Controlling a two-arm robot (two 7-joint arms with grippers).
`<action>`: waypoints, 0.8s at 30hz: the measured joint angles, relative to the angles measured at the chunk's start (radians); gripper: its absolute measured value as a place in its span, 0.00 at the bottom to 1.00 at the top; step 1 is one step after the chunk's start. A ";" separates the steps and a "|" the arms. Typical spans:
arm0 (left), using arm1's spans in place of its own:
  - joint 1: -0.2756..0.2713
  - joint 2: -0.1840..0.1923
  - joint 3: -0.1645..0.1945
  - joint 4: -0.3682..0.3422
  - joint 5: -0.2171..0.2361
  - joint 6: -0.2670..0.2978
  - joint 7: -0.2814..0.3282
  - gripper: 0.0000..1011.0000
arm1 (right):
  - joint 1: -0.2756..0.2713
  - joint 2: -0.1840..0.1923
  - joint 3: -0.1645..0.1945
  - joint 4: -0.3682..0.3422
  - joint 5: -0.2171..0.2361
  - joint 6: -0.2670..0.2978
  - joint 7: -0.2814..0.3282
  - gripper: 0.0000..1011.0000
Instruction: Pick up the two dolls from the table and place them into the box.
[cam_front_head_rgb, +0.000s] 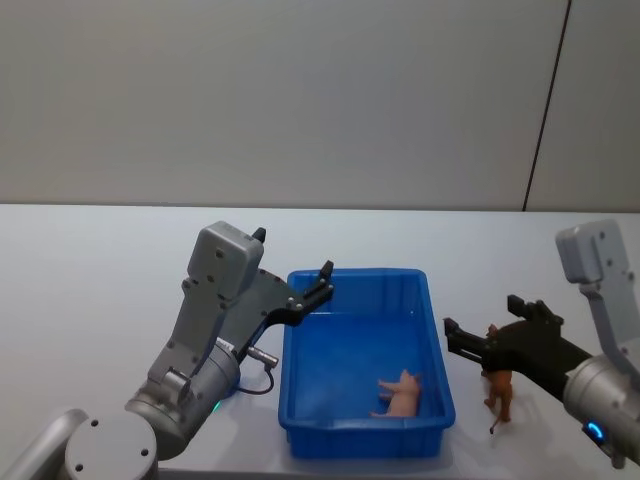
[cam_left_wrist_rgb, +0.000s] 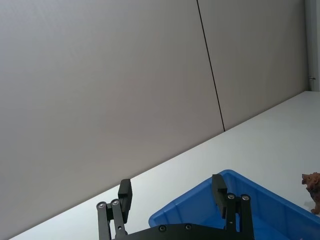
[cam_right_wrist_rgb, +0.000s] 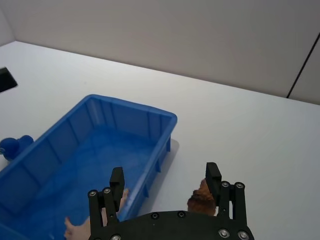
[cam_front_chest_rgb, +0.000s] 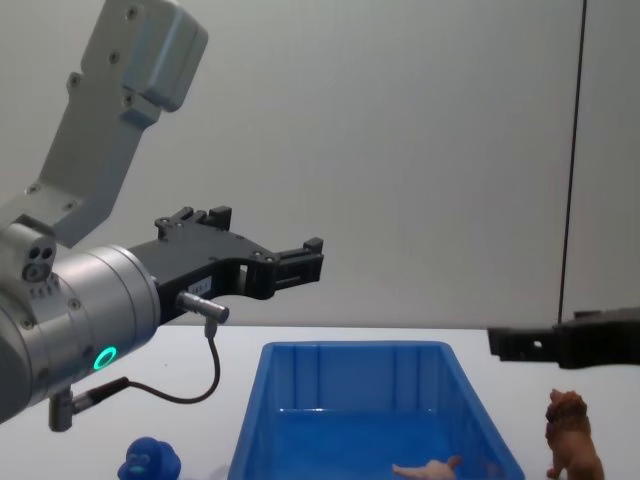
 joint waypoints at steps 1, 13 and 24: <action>0.000 0.000 0.000 0.000 0.000 0.000 0.000 0.99 | -0.001 0.002 0.001 0.002 -0.001 0.000 -0.002 0.99; 0.000 0.000 0.000 0.000 0.000 0.000 0.000 0.99 | -0.008 0.004 0.002 0.046 -0.032 0.008 -0.027 0.99; 0.000 0.000 0.000 0.000 0.000 0.000 0.000 0.99 | 0.005 -0.012 -0.007 0.102 -0.064 0.024 -0.048 0.99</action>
